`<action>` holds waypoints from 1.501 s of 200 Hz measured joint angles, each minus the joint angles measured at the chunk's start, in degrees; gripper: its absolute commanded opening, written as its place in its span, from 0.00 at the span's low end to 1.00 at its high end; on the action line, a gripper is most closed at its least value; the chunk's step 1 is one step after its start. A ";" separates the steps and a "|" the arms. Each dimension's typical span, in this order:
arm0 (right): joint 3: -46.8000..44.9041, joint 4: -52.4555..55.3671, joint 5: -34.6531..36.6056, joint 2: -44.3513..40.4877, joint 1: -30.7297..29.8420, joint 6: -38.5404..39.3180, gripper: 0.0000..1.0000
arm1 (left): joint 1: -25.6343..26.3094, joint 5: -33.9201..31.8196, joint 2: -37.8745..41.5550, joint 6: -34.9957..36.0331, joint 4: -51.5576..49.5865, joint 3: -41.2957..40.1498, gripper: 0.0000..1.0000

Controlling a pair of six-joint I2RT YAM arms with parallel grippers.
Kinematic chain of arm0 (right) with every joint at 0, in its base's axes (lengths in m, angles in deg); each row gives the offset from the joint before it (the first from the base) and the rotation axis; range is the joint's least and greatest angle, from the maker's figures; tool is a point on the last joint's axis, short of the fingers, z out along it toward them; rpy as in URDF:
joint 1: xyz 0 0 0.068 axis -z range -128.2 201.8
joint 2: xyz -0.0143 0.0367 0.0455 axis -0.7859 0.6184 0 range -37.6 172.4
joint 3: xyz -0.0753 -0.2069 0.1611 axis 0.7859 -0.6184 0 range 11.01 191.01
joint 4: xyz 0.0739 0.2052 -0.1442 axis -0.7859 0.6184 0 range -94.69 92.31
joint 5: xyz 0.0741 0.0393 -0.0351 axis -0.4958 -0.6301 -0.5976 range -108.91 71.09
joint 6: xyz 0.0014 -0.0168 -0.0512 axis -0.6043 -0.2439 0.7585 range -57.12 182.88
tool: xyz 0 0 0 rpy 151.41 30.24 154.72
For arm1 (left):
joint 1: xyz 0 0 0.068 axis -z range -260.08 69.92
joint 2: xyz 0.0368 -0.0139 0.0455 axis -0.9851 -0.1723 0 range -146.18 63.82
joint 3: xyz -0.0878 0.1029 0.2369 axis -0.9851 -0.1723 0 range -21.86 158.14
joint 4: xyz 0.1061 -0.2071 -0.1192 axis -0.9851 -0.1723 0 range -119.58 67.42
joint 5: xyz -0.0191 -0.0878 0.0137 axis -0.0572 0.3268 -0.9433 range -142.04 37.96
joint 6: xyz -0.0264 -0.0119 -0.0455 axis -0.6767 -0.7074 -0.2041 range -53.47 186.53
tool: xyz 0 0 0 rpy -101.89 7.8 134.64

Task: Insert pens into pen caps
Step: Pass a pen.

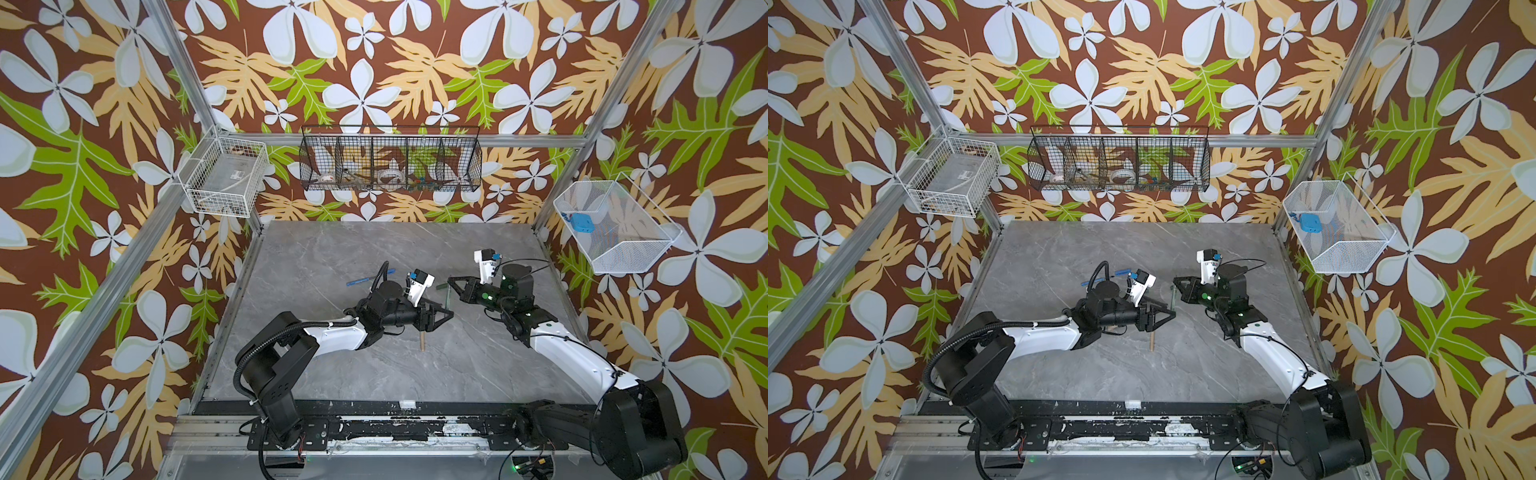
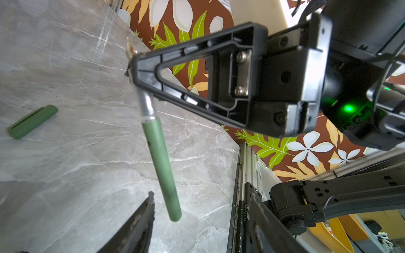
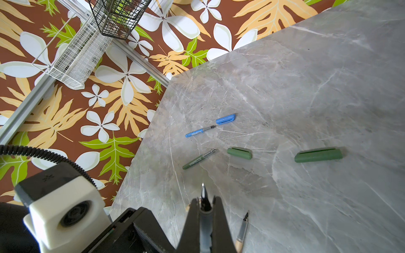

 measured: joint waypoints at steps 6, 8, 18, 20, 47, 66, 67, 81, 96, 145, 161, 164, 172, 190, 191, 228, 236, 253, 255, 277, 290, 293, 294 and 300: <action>-0.09 -0.13 -0.11 0.00 -0.04 -0.09 0.02 | 0.02 0.04 -0.11 0.07 -0.22 0.26 0.66; -0.09 -0.15 -0.11 0.00 -0.04 -0.09 0.02 | 0.02 0.07 -0.17 0.17 -0.37 0.37 0.66; -0.17 -0.42 -0.22 0.00 -0.11 -0.20 0.02 | 0.07 0.28 -0.46 0.28 -0.90 0.87 0.64; -0.20 -0.50 -0.28 0.00 -0.13 -0.26 0.02 | 0.07 0.28 -0.52 0.35 -0.98 0.96 0.64; -0.22 -1.01 -0.48 0.00 -0.26 -1.18 0.02 | 0.11 0.66 -1.36 1.31 -2.71 2.12 0.58; -0.46 -1.42 -0.50 0.00 -0.48 -1.38 0.02 | 0.11 0.61 -2.05 1.55 -4.61 3.23 0.55; -0.48 -1.42 -0.52 0.00 -0.48 -1.38 0.02 | 0.11 0.59 -2.12 1.57 -4.74 3.30 0.54; -0.63 -1.79 -0.55 0.00 -0.50 -1.49 0.02 | 0.11 0.52 -2.56 1.79 -5.62 3.69 0.53; -0.87 -2.54 -0.55 0.00 -0.50 -1.60 0.02 | 0.11 0.15 -2.95 1.95 -6.21 3.91 0.52; -2.14 -4.00 -0.55 0.00 -0.52 -2.36 0.02 | 0.11 0.20 -3.32 1.55 -6.80 5.16 0.43; -2.71 -4.61 -0.55 -0.02 -0.57 -2.58 0.02 | 0.11 0.37 -3.58 1.44 -6.82 5.51 0.36; -2.80 -4.81 -0.55 -0.02 -0.57 -2.64 0.02 | 0.11 0.46 -3.65 1.42 -6.82 5.60 0.36; -3.06 -5.20 -0.55 -0.13 -0.57 -2.64 0.02 | 0.11 0.66 -3.85 1.44 -6.86 5.75 0.35; -3.58 -5.70 -0.50 -0.48 -0.57 -2.75 0.01 | 0.11 1.18 -4.11 1.25 -6.86 5.95 0.35; -3.61 -5.70 -0.50 -0.50 -0.57 -2.78 0.01 | 0.11 1.20 -4.11 1.25 -6.86 5.95 0.35; -4.61 -7.02 -0.28 -1.64 -0.63 -2.86 0.01 | 0.11 1.97 -4.24 1.25 -6.86 6.03 0.38; -4.76 -7.28 -0.24 -1.75 -0.63 -2.93 0.01 | 0.11 2.23 -4.24 1.22 -6.88 6.14 0.39; -5.07 -7.82 -0.09 -1.90 -0.63 -3.04 0.00 | 0.13 2.62 -4.24 1.03 -6.84 6.29 0.40; -5.09 -7.85 -0.09 -1.90 -0.63 -3.04 0.00 | 0.13 2.64 -4.24 1.03 -6.84 6.29 0.40; -5.38 -8.24 -0.04 -1.95 -0.63 -3.06 0.00 | 0.13 2.84 -4.24 0.87 -6.93 6.47 0.41; -5.46 -8.44 0.00 -2.12 -0.63 -3.10 0.00 | 0.15 3.02 -4.31 0.81 -6.93 6.60 0.41; -5.46 -8.46 0.02 -2.16 -0.63 -3.10 0.00 | 0.15 3.04 -4.33 0.81 -6.93 6.62 0.41; -5.46 -8.48 0.04 -2.16 -0.63 -3.10 0.00 | 0.15 3.04 -4.35 0.81 -6.93 6.62 0.41; -5.49 -8.61 0.20 -2.29 -0.63 -3.10 0.00 | 0.15 3.15 -4.42 0.81 -6.93 6.62 0.41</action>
